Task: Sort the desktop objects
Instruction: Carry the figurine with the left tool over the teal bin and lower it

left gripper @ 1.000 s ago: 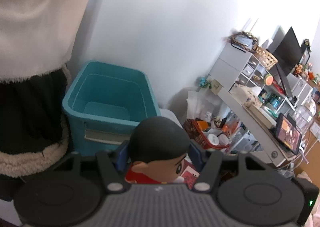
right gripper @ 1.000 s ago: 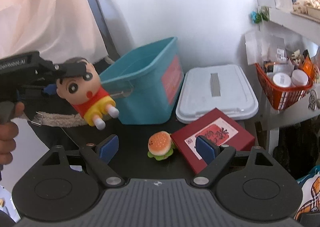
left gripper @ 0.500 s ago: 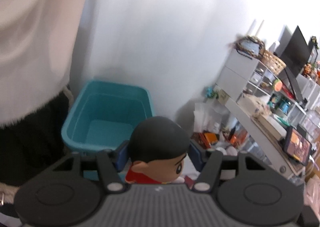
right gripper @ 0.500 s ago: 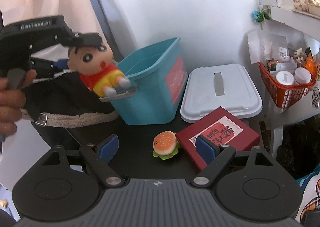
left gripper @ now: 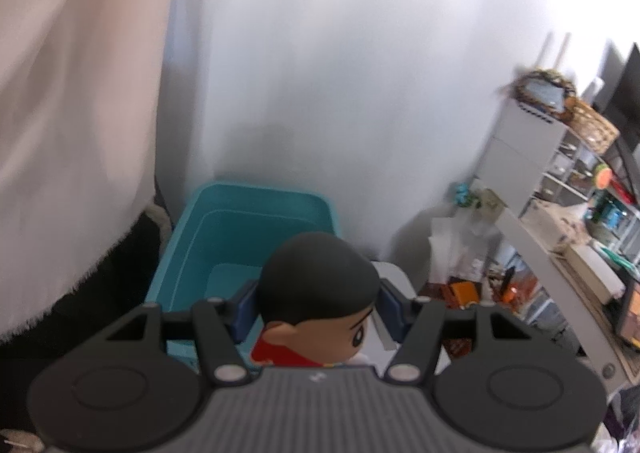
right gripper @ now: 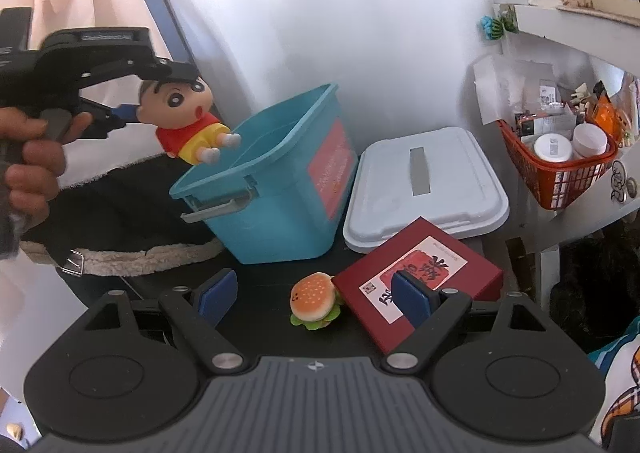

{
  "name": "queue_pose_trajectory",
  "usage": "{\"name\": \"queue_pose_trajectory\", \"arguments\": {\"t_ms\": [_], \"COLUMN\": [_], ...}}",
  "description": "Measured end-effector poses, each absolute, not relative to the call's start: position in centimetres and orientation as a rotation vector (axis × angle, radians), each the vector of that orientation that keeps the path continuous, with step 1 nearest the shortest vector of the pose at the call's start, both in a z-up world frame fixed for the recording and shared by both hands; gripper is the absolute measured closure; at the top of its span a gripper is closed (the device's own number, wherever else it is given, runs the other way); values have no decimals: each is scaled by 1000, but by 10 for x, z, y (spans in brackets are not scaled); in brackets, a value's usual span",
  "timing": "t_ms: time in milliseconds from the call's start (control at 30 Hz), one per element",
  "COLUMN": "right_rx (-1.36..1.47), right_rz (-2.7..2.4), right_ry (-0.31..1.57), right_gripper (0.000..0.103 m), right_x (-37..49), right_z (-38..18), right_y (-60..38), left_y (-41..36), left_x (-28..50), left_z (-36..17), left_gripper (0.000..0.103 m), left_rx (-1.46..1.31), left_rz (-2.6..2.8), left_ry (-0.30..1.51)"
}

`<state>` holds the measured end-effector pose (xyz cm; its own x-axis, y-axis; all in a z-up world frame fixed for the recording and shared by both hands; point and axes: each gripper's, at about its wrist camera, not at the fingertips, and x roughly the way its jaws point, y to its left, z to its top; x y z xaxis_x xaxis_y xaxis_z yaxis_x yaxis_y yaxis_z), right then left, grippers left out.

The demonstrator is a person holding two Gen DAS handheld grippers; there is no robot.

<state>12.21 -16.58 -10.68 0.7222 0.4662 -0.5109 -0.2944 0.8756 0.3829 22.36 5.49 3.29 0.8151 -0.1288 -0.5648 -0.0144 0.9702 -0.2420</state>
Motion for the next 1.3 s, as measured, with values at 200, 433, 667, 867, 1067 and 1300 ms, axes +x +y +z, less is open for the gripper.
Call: {"name": "queue_pose_trajectory", "arguments": {"t_ms": [200, 433, 667, 867, 1067, 1300], "right_rx": [313, 346, 350, 356, 346, 376], "right_rz": [418, 384, 391, 393, 383, 366], "right_ry": [633, 641, 650, 670, 663, 693], "right_gripper": [15, 15, 15, 15, 15, 15], "right_x": [129, 140, 147, 155, 166, 179], "right_z": [-109, -116, -122, -131, -135, -147], "right_y": [-172, -179, -178, -180, -180, -188], "left_y": [58, 53, 53, 51, 46, 45], "left_x": [245, 272, 307, 340, 369, 402], "left_z": [33, 30, 23, 15, -1, -18], "left_gripper": [39, 39, 39, 38, 38, 38], "left_rx": [-217, -190, -181, -141, -136, -114], "left_rz": [-21, -5, 14, 19, 21, 43], "left_ry": [626, 649, 686, 719, 758, 802]}}
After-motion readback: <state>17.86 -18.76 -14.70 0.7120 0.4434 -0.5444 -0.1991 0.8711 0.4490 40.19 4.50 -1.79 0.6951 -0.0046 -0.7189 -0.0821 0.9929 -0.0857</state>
